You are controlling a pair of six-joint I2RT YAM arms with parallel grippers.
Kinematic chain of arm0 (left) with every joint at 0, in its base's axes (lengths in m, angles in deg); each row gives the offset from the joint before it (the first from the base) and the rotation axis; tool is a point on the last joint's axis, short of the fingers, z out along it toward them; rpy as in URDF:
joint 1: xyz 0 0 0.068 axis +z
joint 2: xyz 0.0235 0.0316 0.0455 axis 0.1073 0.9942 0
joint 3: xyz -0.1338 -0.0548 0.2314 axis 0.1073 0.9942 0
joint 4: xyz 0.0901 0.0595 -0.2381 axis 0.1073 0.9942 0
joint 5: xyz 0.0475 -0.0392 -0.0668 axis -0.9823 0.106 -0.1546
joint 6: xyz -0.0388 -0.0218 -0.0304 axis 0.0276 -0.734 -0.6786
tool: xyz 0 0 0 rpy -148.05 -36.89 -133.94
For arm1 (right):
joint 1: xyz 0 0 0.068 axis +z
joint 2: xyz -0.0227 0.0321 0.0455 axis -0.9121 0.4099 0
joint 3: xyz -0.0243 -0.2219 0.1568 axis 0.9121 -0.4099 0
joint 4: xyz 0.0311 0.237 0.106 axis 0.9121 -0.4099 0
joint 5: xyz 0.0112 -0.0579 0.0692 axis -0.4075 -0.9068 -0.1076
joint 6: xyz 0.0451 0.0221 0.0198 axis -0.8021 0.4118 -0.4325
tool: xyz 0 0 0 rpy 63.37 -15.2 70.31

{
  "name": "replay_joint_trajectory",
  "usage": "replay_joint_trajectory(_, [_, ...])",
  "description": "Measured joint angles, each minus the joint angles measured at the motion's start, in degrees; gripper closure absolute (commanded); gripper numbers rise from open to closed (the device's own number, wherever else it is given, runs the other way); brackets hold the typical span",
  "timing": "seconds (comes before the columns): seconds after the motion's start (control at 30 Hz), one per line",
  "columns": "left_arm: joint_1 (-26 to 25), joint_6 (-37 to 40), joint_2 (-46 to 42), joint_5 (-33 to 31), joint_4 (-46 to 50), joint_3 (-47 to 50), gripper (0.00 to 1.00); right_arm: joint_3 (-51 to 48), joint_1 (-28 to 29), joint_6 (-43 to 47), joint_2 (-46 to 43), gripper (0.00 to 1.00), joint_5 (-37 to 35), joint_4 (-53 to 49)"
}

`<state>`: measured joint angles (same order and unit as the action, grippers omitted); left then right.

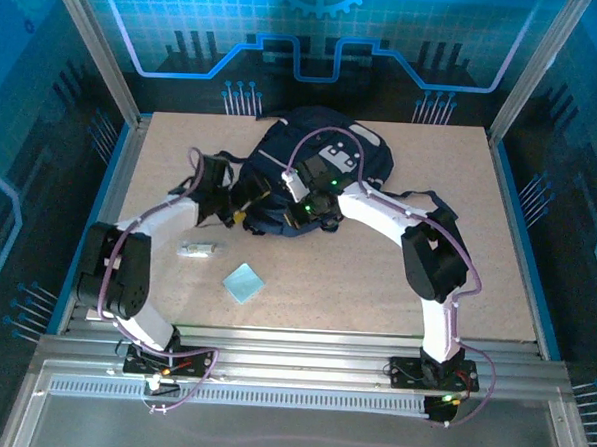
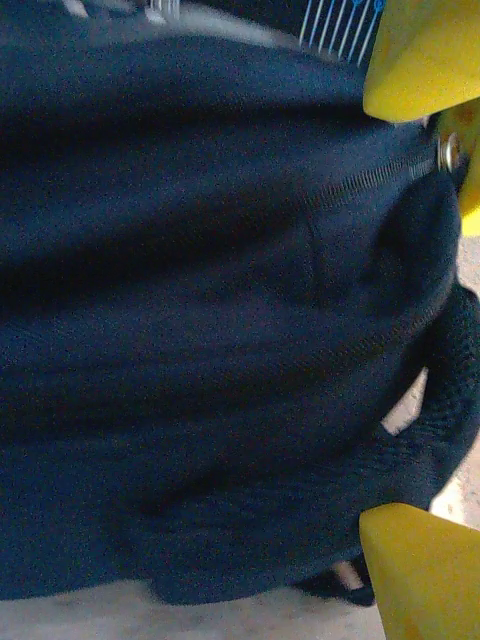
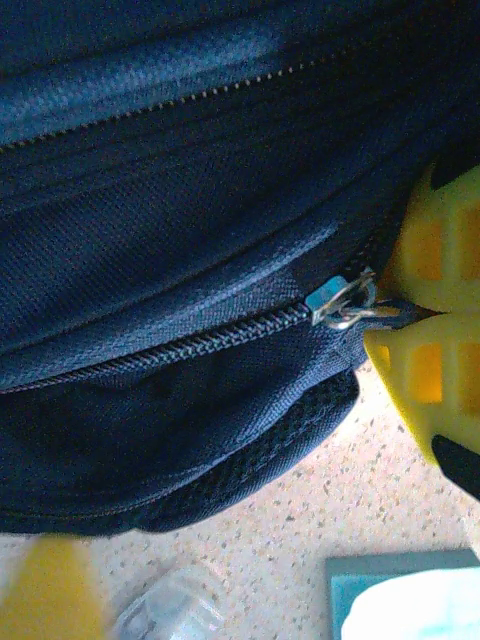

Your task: Pack the student bag

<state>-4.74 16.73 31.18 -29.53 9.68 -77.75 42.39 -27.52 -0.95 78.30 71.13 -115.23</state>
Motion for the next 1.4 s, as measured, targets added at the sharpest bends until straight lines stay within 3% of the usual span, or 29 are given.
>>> replay_joint_trajectory(0.13, [-3.61, -5.11, 2.71, -1.9, -4.09, 1.36, 0.07, -0.07, -0.11, -2.75, -0.02, 1.0, 1.81, 0.63])
replay_joint_trajectory(0.2, [-3.91, -6.78, 4.0, -2.73, -5.97, 1.36, 0.19, -1.03, -0.33, -3.67, -0.11, 1.0, 2.38, 1.84])
replay_joint_trajectory(0.4, [-4.0, -10.86, 6.43, -6.21, -10.47, 2.38, 1.0, -7.74, -0.83, -2.62, -4.17, 1.0, 3.67, 4.39])
replay_joint_trajectory(0.7, [-3.28, -10.16, 6.21, -6.01, -11.76, 2.97, 1.0, -10.1, -4.37, 7.26, -6.58, 1.0, 0.57, -1.18])
replay_joint_trajectory(0.97, [-1.99, -8.07, 1.88, -5.68, -11.04, 4.48, 1.0, -9.64, -11.61, 13.81, -5.22, 1.0, -8.39, -5.31])
replay_joint_trajectory(1.27, [-1.9, -6.58, 0.42, -5.64, -10.01, 4.5, 1.0, 0.85, -17.84, 19.26, 1.07, 1.0, -20.15, -8.09])
replay_joint_trajectory(1.4, [-1.97, -6.6, -0.28, -4.83, -10.1, 4.79, 1.0, 3.78, -18.08, 20.52, 2.67, 1.0, -21.53, -10.29])
